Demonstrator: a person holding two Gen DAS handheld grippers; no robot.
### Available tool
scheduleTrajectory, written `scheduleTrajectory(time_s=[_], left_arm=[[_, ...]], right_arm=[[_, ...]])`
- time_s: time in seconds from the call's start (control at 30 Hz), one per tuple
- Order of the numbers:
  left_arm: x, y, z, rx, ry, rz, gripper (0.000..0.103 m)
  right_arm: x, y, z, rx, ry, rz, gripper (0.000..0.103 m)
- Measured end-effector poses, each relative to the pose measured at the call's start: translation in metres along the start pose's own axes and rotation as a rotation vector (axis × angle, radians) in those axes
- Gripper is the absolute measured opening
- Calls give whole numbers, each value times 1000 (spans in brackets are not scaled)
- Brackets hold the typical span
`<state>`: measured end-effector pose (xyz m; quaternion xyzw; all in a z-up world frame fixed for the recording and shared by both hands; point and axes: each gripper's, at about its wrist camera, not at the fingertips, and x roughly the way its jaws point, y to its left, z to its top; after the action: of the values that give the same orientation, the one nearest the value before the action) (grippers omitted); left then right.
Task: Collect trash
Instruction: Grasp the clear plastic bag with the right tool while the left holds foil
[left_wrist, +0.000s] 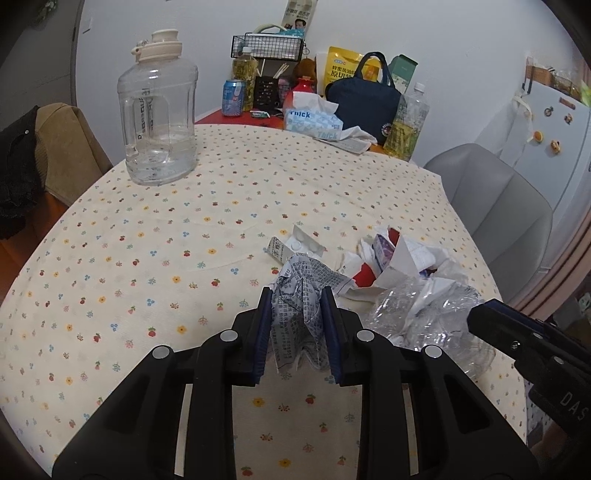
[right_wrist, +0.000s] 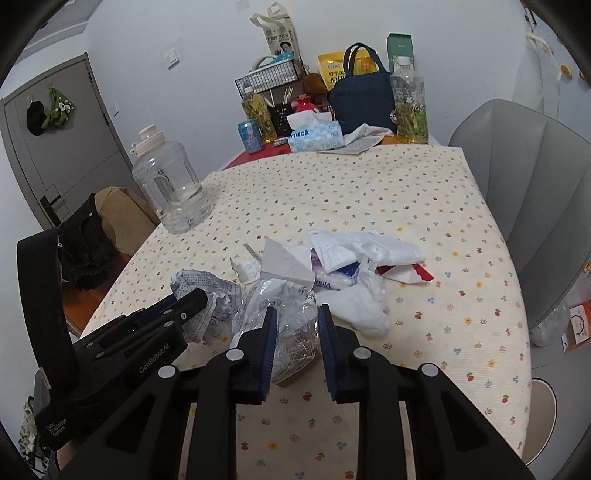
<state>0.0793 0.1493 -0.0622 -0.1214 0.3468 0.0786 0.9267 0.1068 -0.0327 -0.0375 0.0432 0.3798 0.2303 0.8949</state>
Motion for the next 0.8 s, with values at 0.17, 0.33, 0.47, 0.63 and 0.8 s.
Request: scheduleTrajectory(time_s=[0.17, 0.33, 0.47, 0.63, 0.8], left_arm=[[-13, 3, 4, -11, -29, 15, 26], [-28, -6, 6, 6, -55, 19, 26], [-38, -18, 6, 25, -70, 16, 26], [-50, -44, 7, 67, -93, -6, 26], [-62, -72, 9, 109, -119, -29, 26]], right_arm=[[-14, 4, 1, -16, -35, -8, 23], [-30, 5, 1, -22, -63, -33, 23], [-49, 0, 1, -27, -100, -74, 23], [-75, -14, -1, -13, -135, -122, 23], [-98, -33, -4, 16, -168, -164, 23]])
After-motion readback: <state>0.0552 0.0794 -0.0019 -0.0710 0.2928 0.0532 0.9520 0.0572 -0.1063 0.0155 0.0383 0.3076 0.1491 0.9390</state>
